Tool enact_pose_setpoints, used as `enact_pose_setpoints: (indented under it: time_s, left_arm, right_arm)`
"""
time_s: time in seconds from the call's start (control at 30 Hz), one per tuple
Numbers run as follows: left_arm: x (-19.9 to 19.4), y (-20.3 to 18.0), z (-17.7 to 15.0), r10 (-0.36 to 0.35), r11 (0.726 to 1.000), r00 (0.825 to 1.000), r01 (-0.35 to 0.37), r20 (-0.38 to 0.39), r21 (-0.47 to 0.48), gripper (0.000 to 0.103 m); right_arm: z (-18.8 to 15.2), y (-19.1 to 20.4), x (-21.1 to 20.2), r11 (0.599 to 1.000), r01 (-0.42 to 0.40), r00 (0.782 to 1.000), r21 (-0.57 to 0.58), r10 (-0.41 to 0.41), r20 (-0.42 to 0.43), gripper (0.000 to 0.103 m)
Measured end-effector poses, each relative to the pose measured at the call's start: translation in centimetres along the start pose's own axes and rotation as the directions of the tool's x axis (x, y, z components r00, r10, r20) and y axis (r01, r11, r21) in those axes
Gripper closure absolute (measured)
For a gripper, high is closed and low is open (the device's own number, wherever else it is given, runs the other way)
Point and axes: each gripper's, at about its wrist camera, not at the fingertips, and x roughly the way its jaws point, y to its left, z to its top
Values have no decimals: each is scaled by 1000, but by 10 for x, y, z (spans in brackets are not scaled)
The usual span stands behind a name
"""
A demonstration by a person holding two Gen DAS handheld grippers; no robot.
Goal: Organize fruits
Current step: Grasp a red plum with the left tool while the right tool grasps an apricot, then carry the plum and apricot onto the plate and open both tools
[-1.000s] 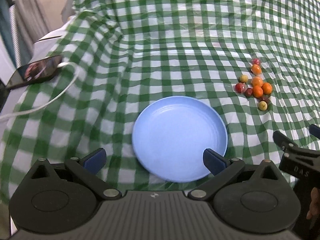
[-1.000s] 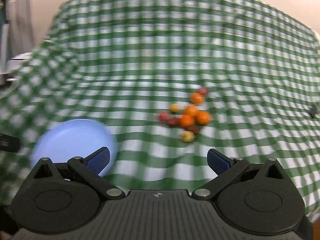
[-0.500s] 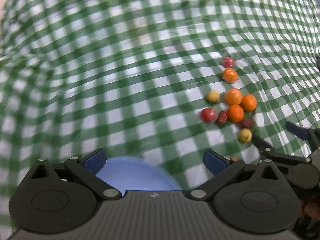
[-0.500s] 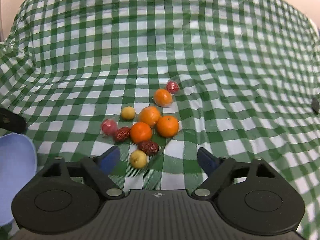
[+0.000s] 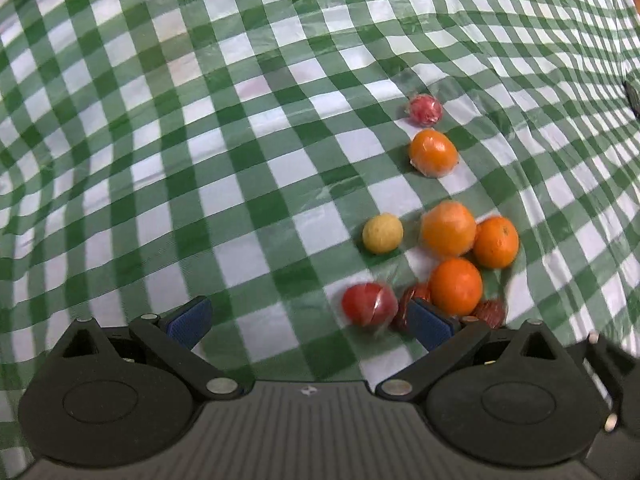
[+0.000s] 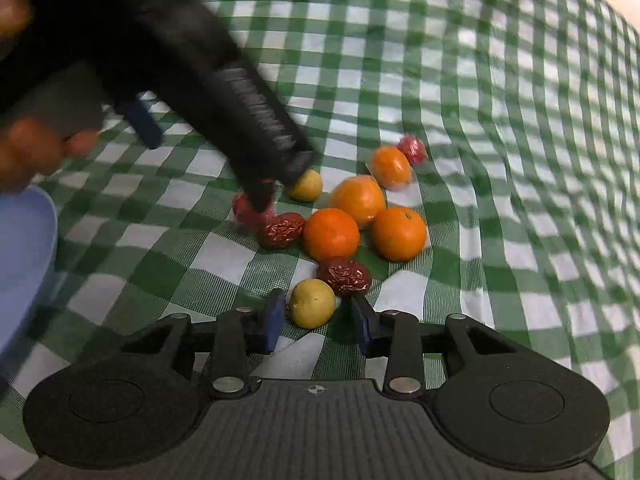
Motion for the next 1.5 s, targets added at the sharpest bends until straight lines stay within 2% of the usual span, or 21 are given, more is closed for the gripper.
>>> enact_pose_setpoints:
  time_s: [0.17, 0.2, 0.23, 0.27, 0.33, 0.37, 0.53, 0.73, 0.87, 1.03, 1.2, 1.37, 1.5]
  left_arm:
    - [14, 1, 4, -37, 999, 999, 36, -16, -27, 3]
    - [14, 3, 4, -51, 998, 999, 50, -9, -50, 8]
    - [13, 6, 4, -70, 995, 998, 70, -5, -69, 21]
    - [14, 10, 5, -91, 992, 996, 90, -7, -88, 33]
    - [16, 15, 7, -162, 981, 986, 157, -37, -112, 71]
    - [16, 16, 6, -173, 979, 984, 168, -38, -118, 72]
    - [-2, 13, 1, -87, 994, 996, 88, 14, -64, 73]
    - [-34, 25, -13, -23, 996, 998, 28, 60, -80, 73]
    - [-69, 37, -27, 17, 994, 996, -7, 84, -111, 73]
    - [-121, 56, -55, 31, 984, 994, -12, 103, -179, 73]
    - [-170, 76, -94, 69, 970, 992, -43, 101, -241, 73]
    - [-212, 96, -138, 102, 952, 988, -64, 113, -300, 73]
    - [-236, 108, -172, 123, 940, 985, -76, 124, -333, 73]
  right_arm:
    - [1, -8, -1, 999, -8, 1000, 33, 8, 14, 65]
    - [2, -9, -1, 999, -7, 1000, 35, 6, 18, 69]
    - [2, -11, -2, 999, -1, 1000, 36, 0, 21, 77]
    - [1, -11, -6, 999, 8, 1000, 38, -9, 24, 77]
    - [2, -16, -6, 998, -6, 1000, 69, 4, 27, 77]
    - [3, -16, -7, 997, -7, 999, 74, 4, 32, 77]
    - [6, -24, -13, 995, 41, 996, 92, -49, 76, 77]
    - [5, -36, -26, 986, 100, 990, 136, -113, 86, 77]
    - [9, -36, -43, 986, 91, 991, 138, -104, 89, 77]
    - [21, -23, -79, 993, 33, 991, 115, -47, 122, 77]
    - [22, 1, -123, 989, -82, 992, 124, 69, 108, 77]
    - [17, 34, -164, 978, -186, 980, 99, 177, 91, 77]
    - [16, 62, -185, 972, -232, 969, 34, 228, 95, 77]
